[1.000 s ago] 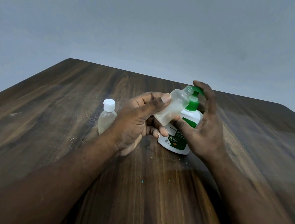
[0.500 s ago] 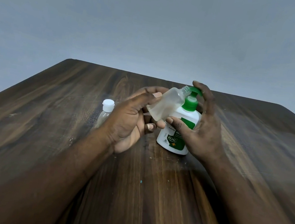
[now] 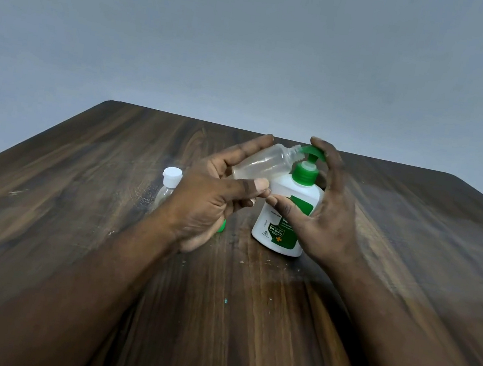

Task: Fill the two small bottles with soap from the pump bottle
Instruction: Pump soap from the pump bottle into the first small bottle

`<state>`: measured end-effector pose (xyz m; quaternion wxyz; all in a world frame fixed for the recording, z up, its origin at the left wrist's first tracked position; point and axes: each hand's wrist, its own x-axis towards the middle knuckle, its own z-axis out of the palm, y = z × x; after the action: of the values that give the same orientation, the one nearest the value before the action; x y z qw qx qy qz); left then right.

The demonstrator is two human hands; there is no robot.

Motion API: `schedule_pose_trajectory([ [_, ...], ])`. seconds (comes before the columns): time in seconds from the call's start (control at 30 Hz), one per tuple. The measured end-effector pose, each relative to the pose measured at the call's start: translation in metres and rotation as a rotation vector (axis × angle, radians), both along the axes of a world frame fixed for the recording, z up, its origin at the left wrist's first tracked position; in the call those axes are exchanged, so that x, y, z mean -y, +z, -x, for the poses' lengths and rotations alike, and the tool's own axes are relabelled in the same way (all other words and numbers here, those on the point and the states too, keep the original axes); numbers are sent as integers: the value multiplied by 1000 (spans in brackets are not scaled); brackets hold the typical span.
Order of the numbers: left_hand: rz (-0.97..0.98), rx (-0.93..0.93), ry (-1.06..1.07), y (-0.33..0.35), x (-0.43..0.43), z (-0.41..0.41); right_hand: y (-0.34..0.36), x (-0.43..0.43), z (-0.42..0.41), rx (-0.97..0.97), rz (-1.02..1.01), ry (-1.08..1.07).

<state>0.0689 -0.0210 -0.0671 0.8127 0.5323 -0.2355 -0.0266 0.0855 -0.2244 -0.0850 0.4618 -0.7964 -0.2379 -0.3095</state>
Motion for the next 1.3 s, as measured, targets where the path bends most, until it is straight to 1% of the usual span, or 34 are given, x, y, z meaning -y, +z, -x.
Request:
schedule_pose_trajectory([
  [0.1,-103,73,104,0,1,1,0,2,-1,-1,28,-23],
  [0.2,-257,137,246,-3,0,0,1,5,-1,-13,36,-21],
  [0.27,-293,130,275,-5,0,-1,1,5,-2,-22,24,-16],
  [0.47,-114,13,183,-4,2,-3,1,4,-3,-29,17,-5],
  [0.6,-47,-40,158,-2,4,0,1,3,-5,-27,-12,13],
  [0.77,-6,-115,116,-1,3,2,0,3,-3,9,-16,2],
  [0.93,-16,-107,62,-1,4,3,-1,2,-4,37,29,-20],
  [1.2,-13,-122,75,-3,5,2,1,2,-5,10,-7,10],
  [1.3,-10,-148,82,-5,3,1,-1,2,-4,20,1,-10],
])
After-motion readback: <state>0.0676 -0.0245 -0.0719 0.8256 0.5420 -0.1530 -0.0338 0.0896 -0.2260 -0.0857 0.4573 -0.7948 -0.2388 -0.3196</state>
